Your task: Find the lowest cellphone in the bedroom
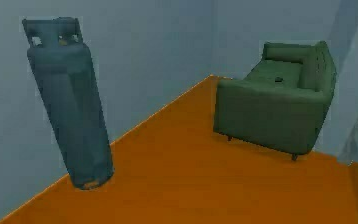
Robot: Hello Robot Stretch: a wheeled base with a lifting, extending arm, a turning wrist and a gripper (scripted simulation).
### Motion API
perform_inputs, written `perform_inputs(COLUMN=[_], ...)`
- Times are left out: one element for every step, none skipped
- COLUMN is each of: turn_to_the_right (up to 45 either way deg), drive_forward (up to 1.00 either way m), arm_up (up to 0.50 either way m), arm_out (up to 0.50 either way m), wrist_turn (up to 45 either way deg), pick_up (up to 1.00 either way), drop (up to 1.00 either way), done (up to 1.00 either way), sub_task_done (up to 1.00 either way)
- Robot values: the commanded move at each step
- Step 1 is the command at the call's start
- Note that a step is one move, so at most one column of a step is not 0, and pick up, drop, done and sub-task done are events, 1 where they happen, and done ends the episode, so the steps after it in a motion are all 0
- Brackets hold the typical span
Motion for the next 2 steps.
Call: perform_inputs(turn_to_the_right=[-45.0, -45.0], drive_forward=[0.00, 0.00], arm_up=[0.00, 0.00], arm_out=[0.00, 0.00], wrist_turn=[0.0, 0.0], pick_up=[0.00, 0.00], drop=[0.00, 0.00], done=[0.00, 0.00], sub_task_done=[0.00, 0.00])
